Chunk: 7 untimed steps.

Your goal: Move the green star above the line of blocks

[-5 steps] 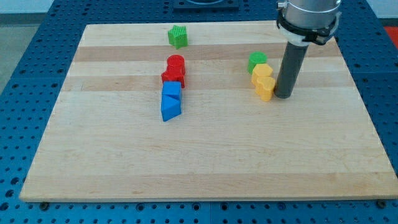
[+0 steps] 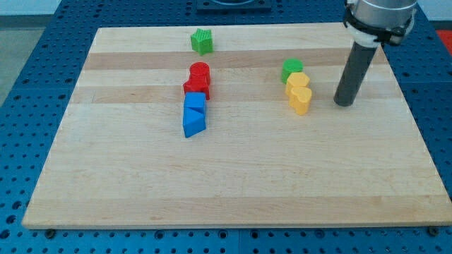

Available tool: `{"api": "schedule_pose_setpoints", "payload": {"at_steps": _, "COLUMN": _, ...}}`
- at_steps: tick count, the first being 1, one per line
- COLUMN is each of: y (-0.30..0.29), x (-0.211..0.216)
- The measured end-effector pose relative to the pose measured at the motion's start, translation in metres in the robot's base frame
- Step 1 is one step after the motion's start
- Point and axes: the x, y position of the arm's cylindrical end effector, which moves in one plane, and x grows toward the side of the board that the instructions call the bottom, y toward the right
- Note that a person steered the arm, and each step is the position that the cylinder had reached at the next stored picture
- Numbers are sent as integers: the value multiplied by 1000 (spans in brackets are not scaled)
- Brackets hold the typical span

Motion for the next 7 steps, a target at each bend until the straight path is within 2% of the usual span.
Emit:
{"api": "schedule_pose_setpoints", "payload": {"at_steps": 3, "y": -10, "x": -117}}
{"api": "schedule_pose_setpoints", "payload": {"at_steps": 7, "y": -197, "x": -118}}
